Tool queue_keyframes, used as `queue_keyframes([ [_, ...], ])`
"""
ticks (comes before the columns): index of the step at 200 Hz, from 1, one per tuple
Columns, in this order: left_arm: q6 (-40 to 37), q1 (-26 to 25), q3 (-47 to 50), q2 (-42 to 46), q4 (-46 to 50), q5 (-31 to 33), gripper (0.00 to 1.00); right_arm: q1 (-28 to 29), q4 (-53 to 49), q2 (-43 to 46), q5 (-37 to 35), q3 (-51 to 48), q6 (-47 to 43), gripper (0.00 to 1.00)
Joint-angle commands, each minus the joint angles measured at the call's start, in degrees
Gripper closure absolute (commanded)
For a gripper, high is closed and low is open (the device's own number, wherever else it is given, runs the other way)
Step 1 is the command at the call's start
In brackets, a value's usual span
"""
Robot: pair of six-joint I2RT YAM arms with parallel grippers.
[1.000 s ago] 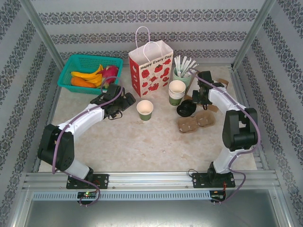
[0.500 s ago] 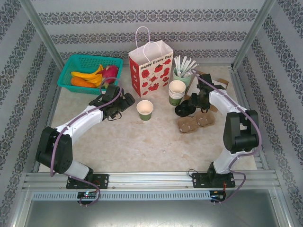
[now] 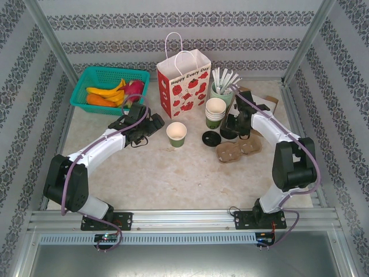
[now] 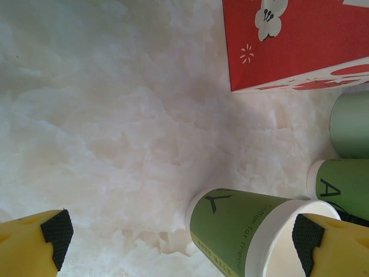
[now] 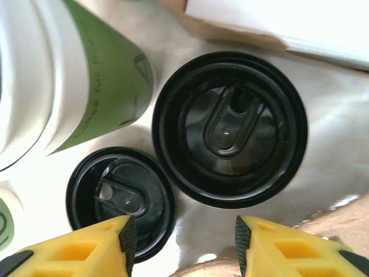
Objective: Pack the takeout coffee
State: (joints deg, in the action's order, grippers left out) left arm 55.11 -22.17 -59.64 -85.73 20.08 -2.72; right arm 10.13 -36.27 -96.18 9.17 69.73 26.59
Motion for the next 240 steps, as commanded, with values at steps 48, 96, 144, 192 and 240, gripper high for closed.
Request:
queue_keyframes([
  [48,-6.4,-0.7,-1.3,0.9,1.4,-1.6,0.00,5.9,4.6,0.6,2.3,-5.0,1.0,0.52],
  [96,-6.2,-0.6,-0.8,0.2,0.5,-3.4,0.01,12.1,5.6,1.9,-0.9,-6.3,4.0,0.52],
  [144,-6.3,-0.6,-1.0,-1.0,0.4,-4.5,0.00,15.8,5.3,2.9,-2.5,-6.7,5.6,0.50],
  [192,-6.3,-0.6,-0.8,-1.0,0.8,-4.2,0.00,17.8,4.7,2.3,-5.1,-9.1,10.0,0.43],
  [240,-6.9,-0.6,-1.3,-1.0,1.7,-4.0,0.01,15.8,0.3,5.7,-9.6,-13.1,12.5,0.41],
])
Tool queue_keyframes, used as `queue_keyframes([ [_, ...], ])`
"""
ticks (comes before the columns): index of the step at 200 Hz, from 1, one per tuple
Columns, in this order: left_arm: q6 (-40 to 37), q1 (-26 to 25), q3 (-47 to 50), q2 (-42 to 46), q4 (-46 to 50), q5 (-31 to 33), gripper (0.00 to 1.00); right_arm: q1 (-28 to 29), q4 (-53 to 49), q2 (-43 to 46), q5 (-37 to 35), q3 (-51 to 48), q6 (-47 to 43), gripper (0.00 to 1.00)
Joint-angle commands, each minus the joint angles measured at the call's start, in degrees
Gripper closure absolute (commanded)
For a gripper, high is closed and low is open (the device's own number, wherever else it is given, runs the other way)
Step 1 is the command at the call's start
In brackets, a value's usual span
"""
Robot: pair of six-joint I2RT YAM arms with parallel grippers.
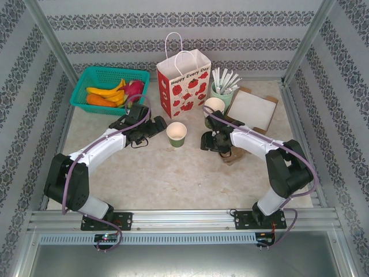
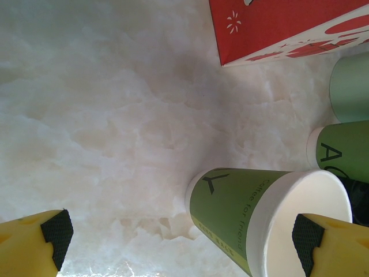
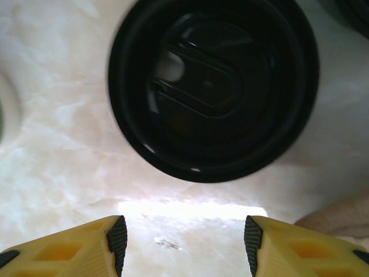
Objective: Pack the takeout coffee
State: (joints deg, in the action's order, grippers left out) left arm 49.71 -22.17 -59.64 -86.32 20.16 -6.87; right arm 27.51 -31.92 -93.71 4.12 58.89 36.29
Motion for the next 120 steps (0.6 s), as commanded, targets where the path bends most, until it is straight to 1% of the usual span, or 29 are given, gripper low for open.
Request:
queue_keyframes([
  [1,-1.5,-0.6,-1.3,-0.5,1.6,0.1,0.00,-1.7,-4.1,3.4,-4.7,-2.4,2.9,0.41],
  [36,-1.6,-0.6,-1.5,-0.7,1.8,0.0,0.00,-5.8,-5.3,6.7,-6.8,-4.9,4.2,0.40],
  [46,-1.7,-0.6,-1.6,-0.7,2.0,-0.1,0.00,-6.8,-5.3,6.9,-6.3,-5.3,4.3,0.40],
  [63,-1.9,-0.6,-1.7,-0.7,2.1,0.1,0.00,-7.4,-2.9,7.3,-2.9,-5.6,5.5,0.40],
  [78,-1.9,-0.6,-1.7,-0.8,2.1,0.2,0.00,-7.2,2.2,7.5,2.4,-5.9,8.3,0.41],
  [86,-1.9,-0.6,-1.7,-0.9,2.1,0.2,0.00,-7.0,4.5,7.5,3.8,-5.8,10.4,0.41],
  [104,-1.7,-0.7,-1.6,-1.1,2.1,0.2,0.00,-6.6,7.9,6.5,2.5,-5.6,15.4,0.39],
  [120,-1.6,-0.6,-1.5,-1.3,2.1,0.2,0.00,-6.5,10.7,4.9,-0.4,-6.0,20.4,0.38],
])
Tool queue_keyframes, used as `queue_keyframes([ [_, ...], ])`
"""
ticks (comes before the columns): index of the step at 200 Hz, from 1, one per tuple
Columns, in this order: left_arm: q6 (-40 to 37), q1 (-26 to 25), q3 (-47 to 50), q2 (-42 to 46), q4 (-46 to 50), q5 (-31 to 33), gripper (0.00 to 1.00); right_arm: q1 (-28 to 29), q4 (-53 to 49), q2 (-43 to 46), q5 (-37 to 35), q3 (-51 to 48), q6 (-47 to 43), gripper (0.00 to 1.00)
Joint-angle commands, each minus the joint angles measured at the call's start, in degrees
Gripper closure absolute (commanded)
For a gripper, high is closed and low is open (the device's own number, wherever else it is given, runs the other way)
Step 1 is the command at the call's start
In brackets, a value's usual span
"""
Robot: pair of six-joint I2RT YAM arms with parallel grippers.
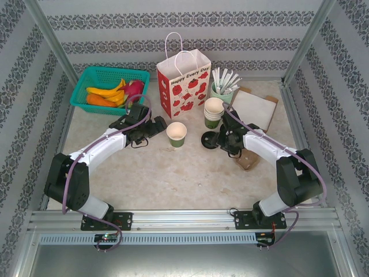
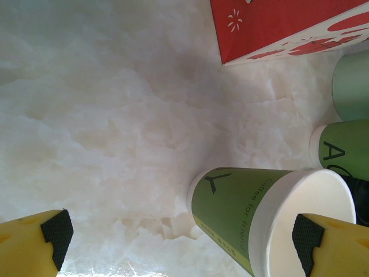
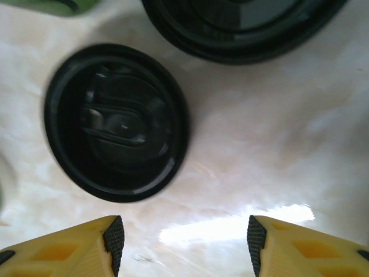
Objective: Pack the takeout coffee
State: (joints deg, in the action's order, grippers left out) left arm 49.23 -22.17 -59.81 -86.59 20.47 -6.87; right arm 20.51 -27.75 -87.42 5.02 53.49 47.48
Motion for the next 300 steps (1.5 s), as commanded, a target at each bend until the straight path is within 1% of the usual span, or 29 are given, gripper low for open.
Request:
queue_keyframes([
  [1,-1.1,-0.6,-1.3,-1.0,1.8,0.2,0.00,0.5,6.6,-1.4,-1.5,-0.6,9.6,0.38],
  [30,-1.1,-0.6,-1.2,-0.9,2.1,0.7,0.00,1.4,8.7,-4.7,-5.4,-0.9,13.5,0.39],
  [70,-1.3,-0.7,-1.3,-1.0,2.9,1.4,0.00,2.9,9.2,-8.0,-8.4,-0.5,14.2,0.45],
  [95,-1.5,-0.6,-1.4,-1.2,3.2,1.6,0.00,3.7,9.6,-9.2,-11.3,-0.8,13.9,0.51],
  [135,-1.8,-0.6,-2.0,-1.8,3.7,1.6,0.00,4.1,10.0,-12.2,-11.4,-0.1,11.8,0.61],
  [166,-1.9,-0.6,-2.0,-1.6,3.7,1.7,0.00,4.6,10.3,-11.8,-12.2,-1.3,10.3,0.75],
  [195,-2.6,-0.6,-1.6,-0.9,3.1,1.4,0.00,5.3,9.6,-8.9,-14.7,-2.7,7.2,0.88],
  [218,-2.9,-0.6,0.3,1.5,1.0,1.9,0.00,5.6,11.0,-4.5,-16.9,-6.0,6.6,0.95],
  [239,-3.8,-0.6,3.1,4.6,-2.1,2.7,0.00,7.0,11.6,0.5,-20.7,-8.5,4.7,1.00],
  [268,-7.3,-0.7,4.6,8.6,-5.0,1.4,0.00,11.0,13.5,9.1,-27.9,-11.1,-2.6,1.00],
  [277,-9.3,-0.8,4.6,9.4,-6.3,-0.2,0.00,12.1,14.6,11.6,-29.8,-11.7,-5.2,1.00],
  [290,-13.0,-1.6,3.9,10.5,-8.2,-2.8,0.01,12.9,16.4,14.6,-30.7,-11.9,-8.8,1.00],
  [300,-16.1,-3.0,2.4,10.9,-8.2,-3.5,0.01,13.3,17.2,16.3,-30.8,-11.3,-11.3,1.00],
])
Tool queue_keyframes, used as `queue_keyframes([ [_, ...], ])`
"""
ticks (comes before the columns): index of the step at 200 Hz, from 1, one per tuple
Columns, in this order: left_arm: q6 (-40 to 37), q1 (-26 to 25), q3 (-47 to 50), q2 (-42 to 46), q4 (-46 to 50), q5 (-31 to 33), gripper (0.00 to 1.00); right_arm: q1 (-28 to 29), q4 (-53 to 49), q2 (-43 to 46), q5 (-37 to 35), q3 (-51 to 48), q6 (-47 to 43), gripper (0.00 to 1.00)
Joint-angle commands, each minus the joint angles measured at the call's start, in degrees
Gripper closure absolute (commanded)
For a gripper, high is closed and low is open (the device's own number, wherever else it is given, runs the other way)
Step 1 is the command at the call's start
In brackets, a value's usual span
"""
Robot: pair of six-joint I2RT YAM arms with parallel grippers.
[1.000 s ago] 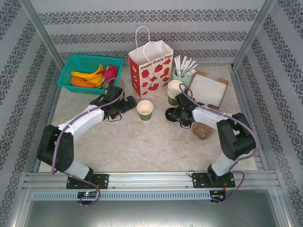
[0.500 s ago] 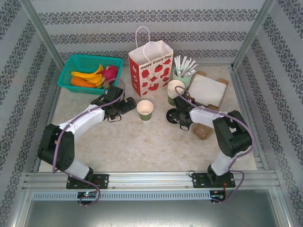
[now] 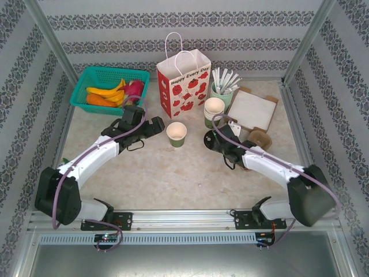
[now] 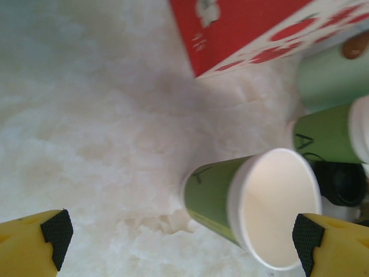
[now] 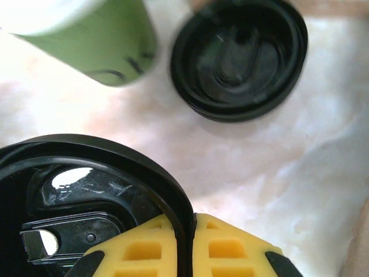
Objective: Pack the takeout coffee
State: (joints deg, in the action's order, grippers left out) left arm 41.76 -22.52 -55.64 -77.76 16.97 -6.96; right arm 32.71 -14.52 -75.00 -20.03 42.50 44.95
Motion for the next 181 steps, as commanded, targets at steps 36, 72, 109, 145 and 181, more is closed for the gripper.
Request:
queue_keyframes([
  [36,-18.0,-9.5,-11.5,-1.5,-0.4,-3.3,0.02,2.7,5.1,5.8,-5.0,4.4,-16.0,1.00],
  [72,-19.1,-13.2,-19.1,-7.4,-0.1,-6.3,0.07,4.2,3.4,4.3,-7.9,10.1,-16.5,1.00],
  [109,-19.0,-13.6,-21.9,-10.6,-1.2,-8.5,0.16,5.1,2.3,3.2,-8.0,13.2,-15.7,1.00],
  [145,-22.0,-14.6,-24.5,-12.1,-0.6,-7.3,0.24,6.3,0.6,1.2,-9.5,15.9,-15.4,1.00],
  [181,-23.9,-15.0,-27.7,-14.5,2.4,-5.2,0.35,7.2,0.4,-0.5,-10.7,17.9,-16.1,1.00],
])
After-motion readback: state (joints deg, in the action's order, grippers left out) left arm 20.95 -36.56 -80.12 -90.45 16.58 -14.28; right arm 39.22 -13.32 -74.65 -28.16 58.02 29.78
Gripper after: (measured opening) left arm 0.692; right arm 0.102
